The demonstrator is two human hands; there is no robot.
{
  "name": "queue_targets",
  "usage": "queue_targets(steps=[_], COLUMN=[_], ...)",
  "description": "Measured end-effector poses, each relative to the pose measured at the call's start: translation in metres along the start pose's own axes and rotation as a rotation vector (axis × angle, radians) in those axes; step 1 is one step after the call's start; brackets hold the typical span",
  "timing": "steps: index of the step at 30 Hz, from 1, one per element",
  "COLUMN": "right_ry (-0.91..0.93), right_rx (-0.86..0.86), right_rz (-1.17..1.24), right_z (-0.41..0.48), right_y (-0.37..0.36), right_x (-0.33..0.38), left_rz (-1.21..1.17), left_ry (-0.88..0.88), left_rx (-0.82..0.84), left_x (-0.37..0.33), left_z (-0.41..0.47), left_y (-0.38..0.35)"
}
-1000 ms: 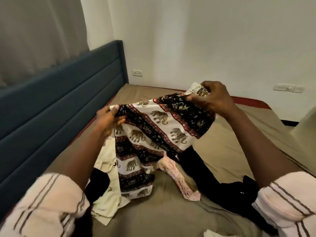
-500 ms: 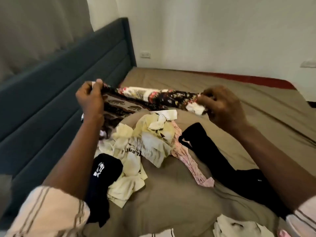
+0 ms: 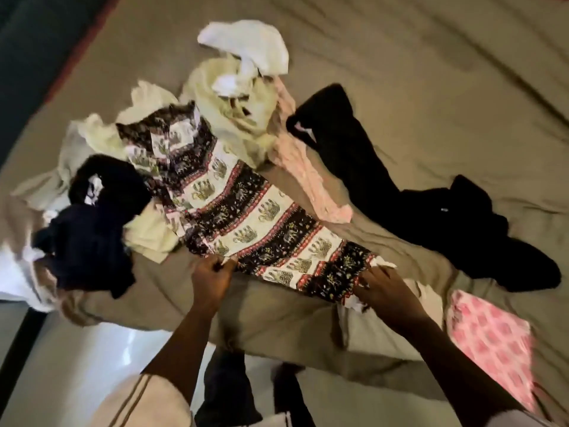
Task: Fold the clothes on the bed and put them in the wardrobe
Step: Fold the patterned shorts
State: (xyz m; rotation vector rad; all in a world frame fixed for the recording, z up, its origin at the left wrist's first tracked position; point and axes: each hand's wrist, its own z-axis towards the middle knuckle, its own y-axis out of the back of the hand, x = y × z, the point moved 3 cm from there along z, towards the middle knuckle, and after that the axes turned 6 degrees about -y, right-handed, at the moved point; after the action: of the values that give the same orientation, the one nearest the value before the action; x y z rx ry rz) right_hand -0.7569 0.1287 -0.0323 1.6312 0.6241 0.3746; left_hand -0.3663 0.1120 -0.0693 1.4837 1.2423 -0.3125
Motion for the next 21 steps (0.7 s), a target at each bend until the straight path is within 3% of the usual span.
queue_targets(steps=[5,8,10,14,19,21], right_ry=[-0.067,-0.098,-0.121,-0.251,-0.624,-0.712], right_rx=[0.257,0.593,0.704,0.679,0.434,0.361], right_rz=[0.014,0.021,0.038,0.132,0.673,0.849], right_z=[-0.034,-0.035,-0.029,0.012,0.098,0.144], right_y=[-0.046,-0.047,-0.041,-0.02,-0.004,-0.001], right_x=[0.016,0.021,0.026,0.029,0.031,0.037], left_rz=[0.267,0.292,0.265,0.195,0.098,0.144], left_ry=[-0.045,-0.015,0.064,0.163,0.29,0.259], left_rx=[0.118,0.183,0.277,0.293,0.017,-0.058], left_x=[0.044,0.053,0.054,0.051,0.045,0.052], left_z=[-0.025,-0.038,-0.043,-0.034,0.002,0.025], left_y=[-0.033,-0.038,-0.04,-0.035,-0.004,0.009])
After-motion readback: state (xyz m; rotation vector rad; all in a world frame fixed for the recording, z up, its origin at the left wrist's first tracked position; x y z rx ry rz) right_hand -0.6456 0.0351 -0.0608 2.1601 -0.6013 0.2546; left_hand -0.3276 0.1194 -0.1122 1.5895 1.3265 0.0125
